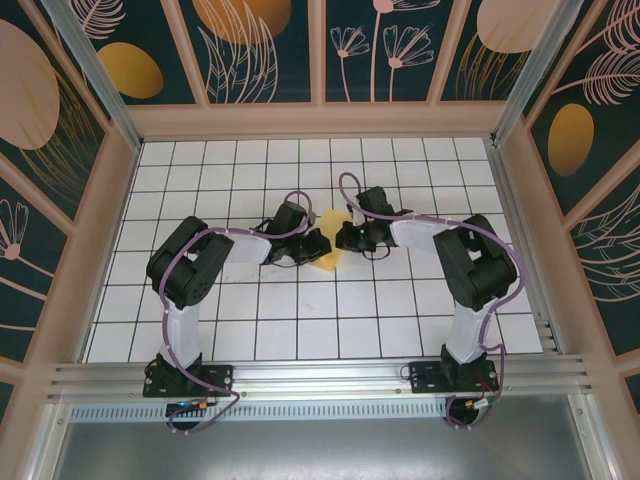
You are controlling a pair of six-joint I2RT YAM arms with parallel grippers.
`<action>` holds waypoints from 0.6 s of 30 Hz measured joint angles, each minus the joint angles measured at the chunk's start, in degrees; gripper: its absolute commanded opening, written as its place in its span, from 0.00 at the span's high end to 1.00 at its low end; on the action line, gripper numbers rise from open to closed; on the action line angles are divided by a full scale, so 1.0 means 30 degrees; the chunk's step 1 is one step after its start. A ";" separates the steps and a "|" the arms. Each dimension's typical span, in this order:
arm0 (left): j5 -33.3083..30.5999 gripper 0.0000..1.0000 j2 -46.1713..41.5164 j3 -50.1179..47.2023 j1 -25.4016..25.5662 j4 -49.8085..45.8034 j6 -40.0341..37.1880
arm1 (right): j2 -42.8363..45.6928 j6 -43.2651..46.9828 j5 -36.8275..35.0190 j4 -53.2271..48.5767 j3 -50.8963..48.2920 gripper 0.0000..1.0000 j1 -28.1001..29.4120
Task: Fold a paper plane with a square sheet of paper (pick it up from the middle)
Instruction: Fold the triangle a second time at the center of the table.
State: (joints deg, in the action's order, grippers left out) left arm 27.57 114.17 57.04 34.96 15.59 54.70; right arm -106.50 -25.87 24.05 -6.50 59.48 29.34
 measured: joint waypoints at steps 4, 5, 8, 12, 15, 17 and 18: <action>-0.0007 0.92 0.0000 0.0000 0.0000 -0.0007 0.0000 | -0.0576 0.0000 -0.0007 -0.0015 0.0007 0.95 0.0000; -0.0007 0.92 0.0000 0.0000 0.0000 -0.0007 0.0000 | -0.0641 0.0000 0.0007 0.0000 0.0044 0.95 0.0000; 0.0000 0.91 0.0000 0.0007 0.0000 -0.0007 0.0000 | -0.0699 0.0007 -0.0022 -0.0102 0.0146 0.95 0.0000; -0.0117 0.89 -0.0131 0.0007 -0.0007 -0.0087 0.0015 | -0.0729 0.0051 -0.0102 -0.0197 0.0189 0.95 0.0000; -0.0459 0.89 -0.0335 0.0029 -0.0029 -0.0153 0.0015 | -0.0736 0.0226 -0.0117 -0.0240 0.0219 0.95 0.0000; -0.0721 0.88 -0.0393 0.0160 -0.0073 -0.0248 0.0007 | -0.0765 0.0423 -0.0102 -0.0248 0.0233 0.95 0.0000; -0.0852 0.88 -0.0393 0.0277 -0.0124 -0.0306 0.0007 | -0.0772 0.0517 -0.0095 -0.0284 0.0262 0.95 0.0000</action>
State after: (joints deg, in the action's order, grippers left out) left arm 25.02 112.99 57.87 34.59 14.68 54.72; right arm -108.81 -24.32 23.77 -7.35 60.27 29.34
